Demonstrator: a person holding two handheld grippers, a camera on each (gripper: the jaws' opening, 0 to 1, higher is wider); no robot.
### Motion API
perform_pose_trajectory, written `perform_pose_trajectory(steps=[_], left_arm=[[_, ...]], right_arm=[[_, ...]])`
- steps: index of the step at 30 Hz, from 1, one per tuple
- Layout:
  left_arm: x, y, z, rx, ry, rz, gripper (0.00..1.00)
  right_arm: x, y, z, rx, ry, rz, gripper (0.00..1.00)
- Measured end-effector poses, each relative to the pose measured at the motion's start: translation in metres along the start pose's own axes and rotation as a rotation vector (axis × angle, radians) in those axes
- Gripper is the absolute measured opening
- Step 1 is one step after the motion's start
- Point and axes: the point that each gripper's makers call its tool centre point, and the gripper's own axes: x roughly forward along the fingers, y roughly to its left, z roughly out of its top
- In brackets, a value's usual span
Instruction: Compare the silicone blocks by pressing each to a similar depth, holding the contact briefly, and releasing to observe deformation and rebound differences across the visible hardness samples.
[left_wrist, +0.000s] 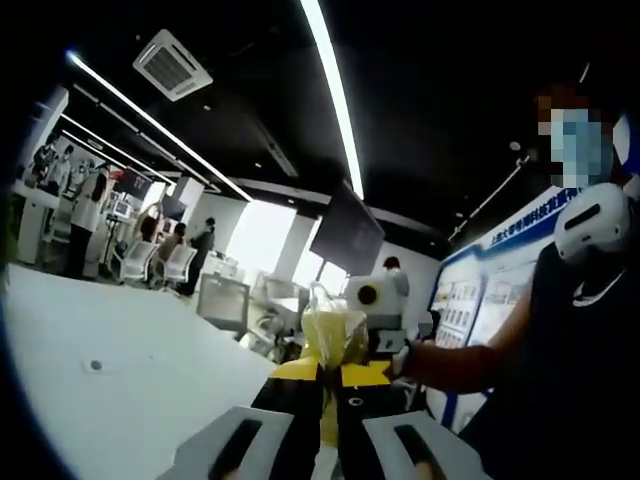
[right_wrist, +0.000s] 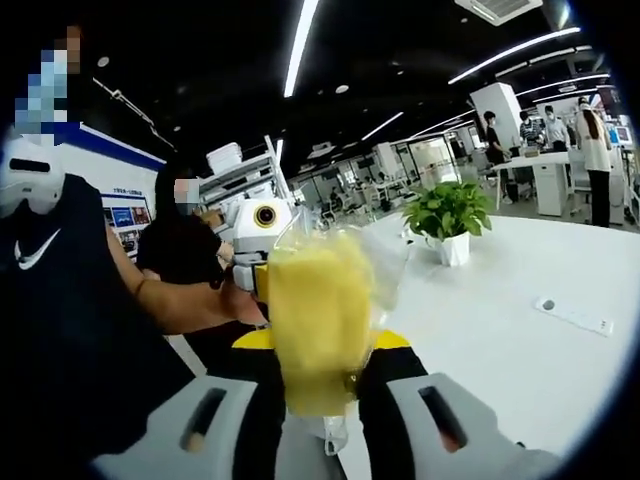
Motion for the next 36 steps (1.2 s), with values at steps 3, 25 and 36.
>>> perform_pose_trajectory(steps=[3,25,36], left_arm=[[0.0,-0.001,0.001,-0.001,-0.006,-0.004,0.02],[-0.002,-0.011,-0.005,-0.005,0.009,-0.019,0.04],[-0.006,-0.011,-0.009,-0.005,0.045,-0.009,0.05]], right_arm=[[-0.001,0.001,0.001,-0.015,0.001,-0.008,0.17],[-0.001,0.014,-0.005,-0.051,0.006,0.014,0.0],[0.002,0.014,-0.01,-0.027,0.016,0.035,0.0]])
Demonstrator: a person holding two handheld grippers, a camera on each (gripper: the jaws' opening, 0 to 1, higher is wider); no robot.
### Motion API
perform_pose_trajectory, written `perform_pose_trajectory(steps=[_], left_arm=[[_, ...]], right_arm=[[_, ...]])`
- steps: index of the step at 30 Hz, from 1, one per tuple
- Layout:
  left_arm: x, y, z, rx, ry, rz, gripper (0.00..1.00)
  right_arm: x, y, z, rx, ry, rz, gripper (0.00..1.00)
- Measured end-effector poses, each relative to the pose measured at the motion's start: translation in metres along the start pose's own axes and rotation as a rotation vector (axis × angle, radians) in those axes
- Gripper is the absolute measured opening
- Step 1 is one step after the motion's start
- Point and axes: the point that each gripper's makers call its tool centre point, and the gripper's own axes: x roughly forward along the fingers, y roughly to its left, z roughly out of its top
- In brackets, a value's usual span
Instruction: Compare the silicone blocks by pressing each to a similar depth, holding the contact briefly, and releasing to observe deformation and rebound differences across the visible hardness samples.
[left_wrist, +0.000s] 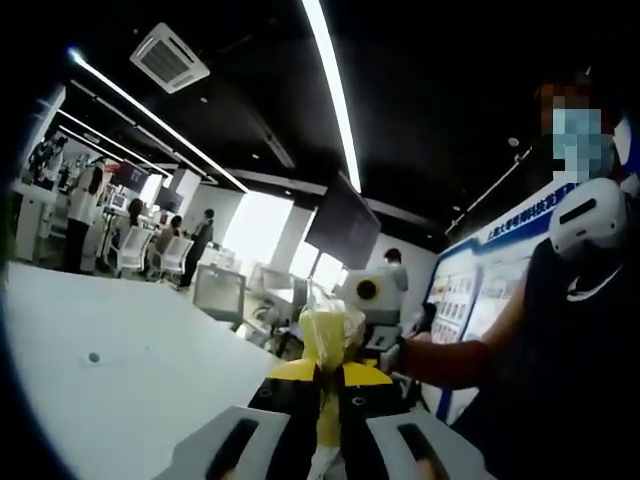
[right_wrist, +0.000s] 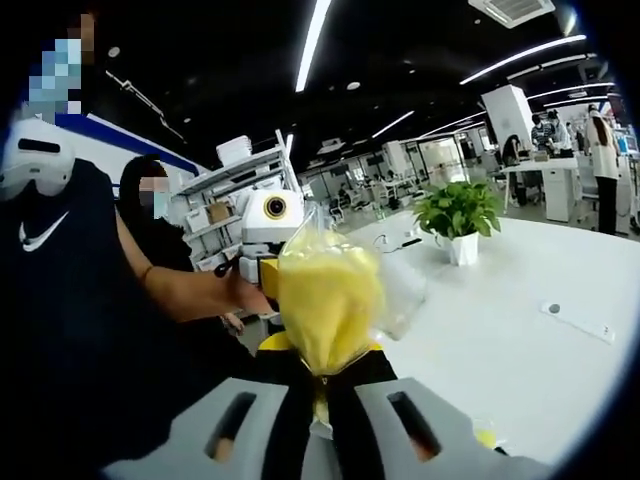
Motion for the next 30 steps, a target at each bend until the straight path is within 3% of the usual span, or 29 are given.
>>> perform_pose_trajectory(steps=[30], left_arm=[[-0.0021,0.0009,0.004,0.046,-0.012,0.028,0.01]], right_arm=[[0.0024,-0.0012,0.0043,-0.001,-0.001,0.016,0.0]])
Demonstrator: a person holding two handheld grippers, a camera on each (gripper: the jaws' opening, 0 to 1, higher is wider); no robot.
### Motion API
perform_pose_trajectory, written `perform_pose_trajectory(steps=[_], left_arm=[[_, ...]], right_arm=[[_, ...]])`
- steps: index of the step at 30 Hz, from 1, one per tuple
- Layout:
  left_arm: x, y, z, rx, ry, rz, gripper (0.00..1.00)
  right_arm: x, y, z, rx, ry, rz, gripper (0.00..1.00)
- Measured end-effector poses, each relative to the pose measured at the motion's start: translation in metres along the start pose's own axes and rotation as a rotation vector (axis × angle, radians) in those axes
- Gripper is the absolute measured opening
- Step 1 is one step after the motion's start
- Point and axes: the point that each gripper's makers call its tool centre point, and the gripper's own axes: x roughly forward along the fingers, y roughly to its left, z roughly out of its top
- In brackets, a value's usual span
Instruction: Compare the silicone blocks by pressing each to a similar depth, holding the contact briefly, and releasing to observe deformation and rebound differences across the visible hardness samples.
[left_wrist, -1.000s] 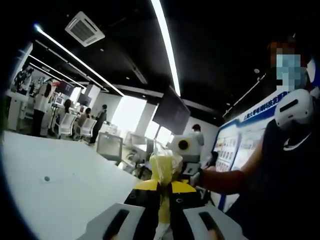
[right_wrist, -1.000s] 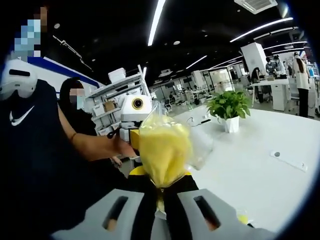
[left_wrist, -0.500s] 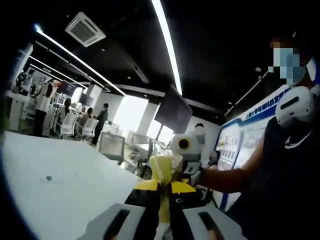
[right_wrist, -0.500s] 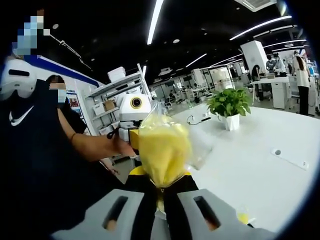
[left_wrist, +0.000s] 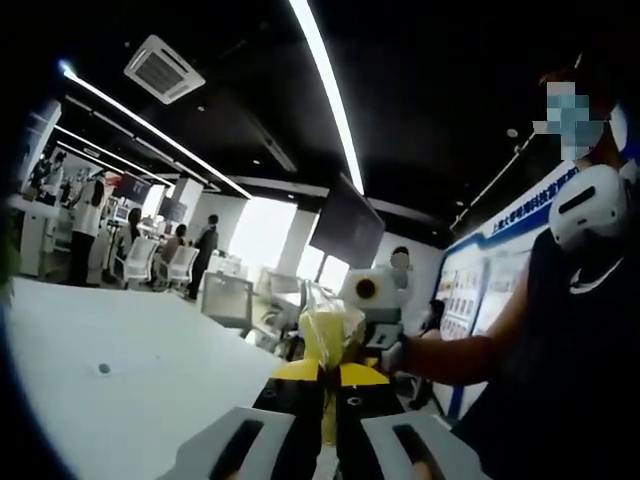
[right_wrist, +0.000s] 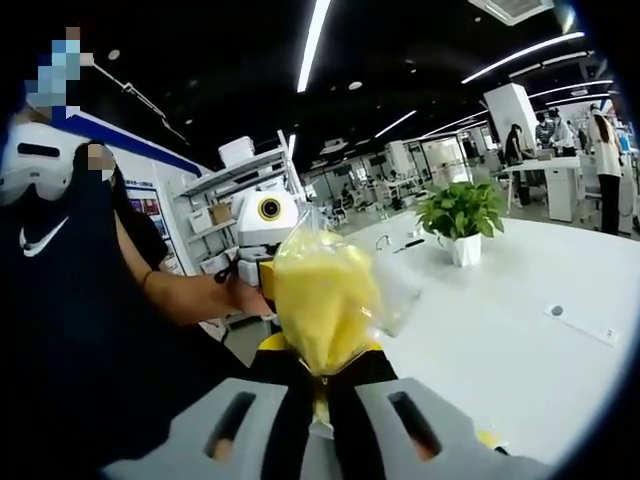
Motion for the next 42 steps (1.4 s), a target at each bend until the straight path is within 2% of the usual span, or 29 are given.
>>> perform_pose_trajectory(steps=[2,13,14,15,16,19,21,22,23,25,26,27,28,30,38,42], left_arm=[[0.0,-0.001,-0.001,-0.004,-0.003,0.0,0.01],[-0.003,-0.007,-0.001,-0.01,-0.023,-0.017,0.0],[-0.003,-0.008,0.001,0.002,-0.031,-0.021,0.0],[-0.003,-0.01,0.002,0.012,-0.032,-0.027,0.0],[-0.003,-0.01,0.003,0.015,-0.035,-0.029,0.0],[-0.003,-0.011,0.009,0.015,-0.043,-0.03,0.0],[-0.004,-0.011,0.015,0.014,-0.047,-0.023,0.0],[-0.006,-0.011,0.018,0.016,-0.055,-0.022,0.0],[-0.01,-0.011,0.027,0.003,-0.095,-0.025,0.0],[-0.016,-0.007,0.034,-0.01,-0.119,-0.021,0.0],[-0.02,-0.004,0.037,-0.014,-0.126,-0.016,0.0],[-0.022,-0.002,0.04,-0.015,-0.126,-0.011,0.0],[-0.024,0.002,0.042,-0.016,-0.126,-0.003,0.0],[-0.028,0.004,0.047,-0.005,-0.126,0.007,0.0],[-0.032,0.007,0.056,0.029,-0.139,0.021,0.0],[-0.032,0.018,0.052,-0.015,-0.142,0.037,0.0]], right_arm=[[-0.001,0.0,-0.001,-0.02,0.004,-0.005,0.0],[-0.001,0.008,-0.001,-0.004,0.003,0.004,0.02],[-0.001,0.007,0.003,-0.102,-0.024,-0.008,0.03],[-0.002,0.009,0.004,-0.166,-0.032,-0.007,0.04],[-0.002,0.01,0.005,-0.184,-0.037,-0.008,0.05],[-0.003,0.011,0.009,-0.166,-0.047,-0.006,0.07],[-0.002,0.006,0.021,-0.238,-0.097,-0.047,0.16],[-0.002,0.004,0.023,-0.251,-0.108,-0.057,0.28],[-0.001,0.004,0.021,-0.241,-0.096,-0.061,0.47],[0.0,-0.004,0.023,-0.235,-0.105,-0.087,0.71],[-0.001,-0.011,0.028,-0.225,-0.135,-0.125,0.87],[-0.003,-0.016,0.033,-0.226,-0.169,-0.153,0.97],[-0.01,-0.022,0.035,-0.234,-0.184,-0.197,0.97],[-0.017,-0.023,0.039,-0.231,-0.226,-0.224,0.97],[-0.045,-0.033,0.056,-0.226,-0.26,-0.298,0.97],[-0.065,-0.045,0.062,-0.233,-0.29,-0.38,0.97]])
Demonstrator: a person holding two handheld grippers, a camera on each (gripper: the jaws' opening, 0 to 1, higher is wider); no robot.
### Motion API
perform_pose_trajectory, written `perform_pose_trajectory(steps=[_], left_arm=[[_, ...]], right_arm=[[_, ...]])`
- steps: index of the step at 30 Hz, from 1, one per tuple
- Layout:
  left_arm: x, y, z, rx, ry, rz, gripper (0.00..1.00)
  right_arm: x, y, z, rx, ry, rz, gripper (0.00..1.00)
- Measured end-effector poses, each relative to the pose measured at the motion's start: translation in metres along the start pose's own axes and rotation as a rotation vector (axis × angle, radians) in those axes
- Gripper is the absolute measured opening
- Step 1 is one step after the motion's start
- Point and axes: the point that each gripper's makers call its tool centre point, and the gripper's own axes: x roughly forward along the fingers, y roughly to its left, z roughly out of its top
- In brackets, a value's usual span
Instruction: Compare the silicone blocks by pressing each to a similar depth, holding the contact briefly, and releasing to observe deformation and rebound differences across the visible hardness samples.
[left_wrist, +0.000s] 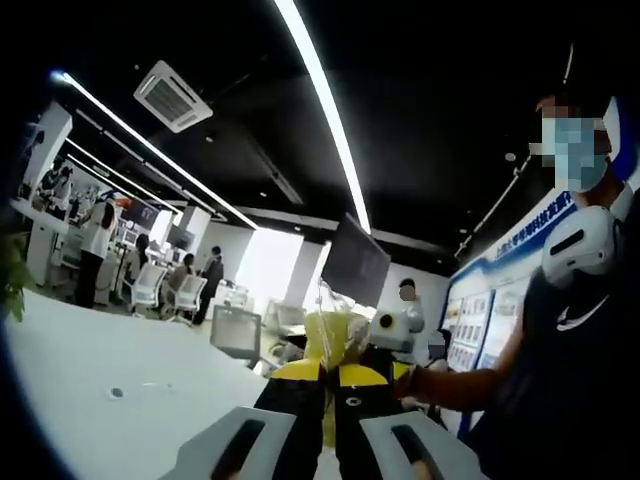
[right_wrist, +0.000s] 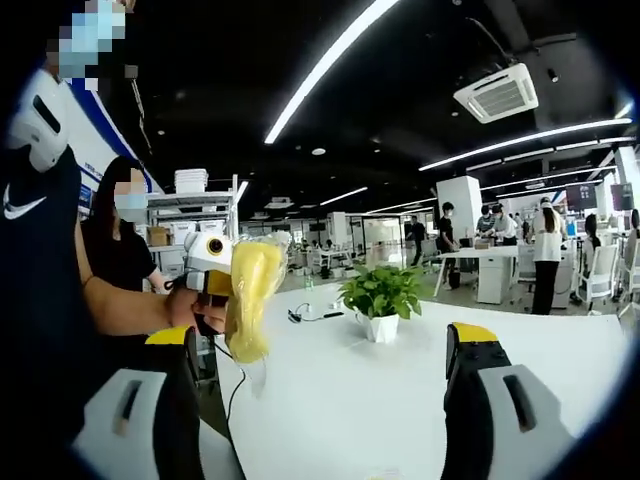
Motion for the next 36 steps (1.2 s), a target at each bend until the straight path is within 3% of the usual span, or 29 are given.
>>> perform_pose_trajectory(steps=[8,11,22,30,36], left_arm=[[-0.008,0.02,-0.001,-0.052,-0.002,0.02,0.0],[-0.01,0.029,-0.003,-0.081,0.016,0.02,0.0],[-0.012,0.061,-0.02,-0.169,0.058,0.04,0.01],[-0.014,0.071,-0.039,-0.237,0.098,0.064,0.01],[-0.023,0.078,-0.054,-0.279,0.12,0.092,0.01]], right_arm=[[-0.031,-0.033,-0.01,-0.014,0.003,-0.126,0.97],[-0.041,-0.039,-0.02,-0.042,0.039,-0.175,0.97],[-0.089,-0.057,-0.05,-0.005,0.066,-0.326,0.97],[-0.123,-0.074,-0.074,-0.032,0.09,-0.432,0.97],[-0.146,-0.087,-0.091,0.023,0.079,-0.486,0.97]])
